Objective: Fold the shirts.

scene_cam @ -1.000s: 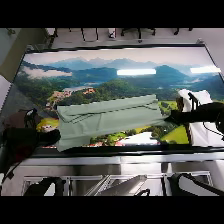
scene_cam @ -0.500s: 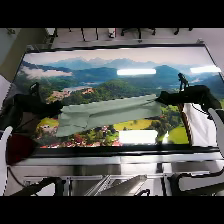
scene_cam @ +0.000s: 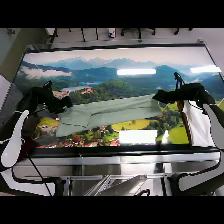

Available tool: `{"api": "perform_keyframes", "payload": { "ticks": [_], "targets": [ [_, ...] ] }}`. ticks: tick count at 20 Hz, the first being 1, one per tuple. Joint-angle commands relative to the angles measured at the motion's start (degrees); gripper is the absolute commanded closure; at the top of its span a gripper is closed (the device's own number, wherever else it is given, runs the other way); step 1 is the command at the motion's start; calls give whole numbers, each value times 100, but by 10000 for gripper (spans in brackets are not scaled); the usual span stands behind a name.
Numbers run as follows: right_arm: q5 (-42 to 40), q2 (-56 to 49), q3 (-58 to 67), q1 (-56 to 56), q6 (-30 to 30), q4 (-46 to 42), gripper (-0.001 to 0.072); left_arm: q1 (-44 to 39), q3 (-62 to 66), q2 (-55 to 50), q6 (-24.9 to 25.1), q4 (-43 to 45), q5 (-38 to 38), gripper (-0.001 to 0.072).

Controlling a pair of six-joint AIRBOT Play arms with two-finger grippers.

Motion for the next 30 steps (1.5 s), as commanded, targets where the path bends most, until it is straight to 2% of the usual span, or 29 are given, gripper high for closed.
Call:
{"api": "perform_keyframes", "payload": {
  "ticks": [1,2,9,12,13,14,15,16,17,18,19,21,25,27,30],
  "targets": [
    [-201,-59,573,-22,323,-1099,158,-55,713,-181,-2,0,310,7],
    [-310,-138,721,-26,468,-1329,127,-17,953,-181,-2,2,509,8],
    [-1097,-1025,1233,-68,463,-1152,131,109,2308,-181,-2,-2,2229,8],
    [-1377,-1283,1237,-66,302,-651,139,-37,2693,-181,2,-2,2771,9],
    [-1438,-1346,1237,-59,236,-503,182,-109,2778,-181,2,-2,2809,9],
    [-1491,-1399,1237,-55,192,-402,366,-208,2846,-181,2,-4,2793,10],
    [-1556,-1445,1237,-55,142,-286,474,-337,2887,-181,2,-4,2750,107],
    [-1593,-1486,1237,-55,76,-146,564,-463,2887,-181,4,-4,2691,324],
    [-1591,-1495,1237,-55,-79,-39,685,-605,2883,-188,4,-2,2597,537],
    [-1576,-1493,1239,-46,-120,55,682,-778,2876,-188,7,-2,2439,605],
    [-1582,-1486,1244,-46,-120,138,683,-953,2874,-188,7,-2,2245,605],
    [-1606,-1368,1244,-55,-114,155,684,-1370,2863,-205,15,2,1801,691],
    [-2057,-570,1244,-256,-109,157,684,-2476,2863,-824,13,2,1113,694],
    [-2516,92,1244,-435,-33,157,684,-3003,2865,-1351,15,0,859,694],
    [-3204,1056,1244,-614,22,157,684,-3589,2870,-2033,-2,-70,85,694]
  ]
}}
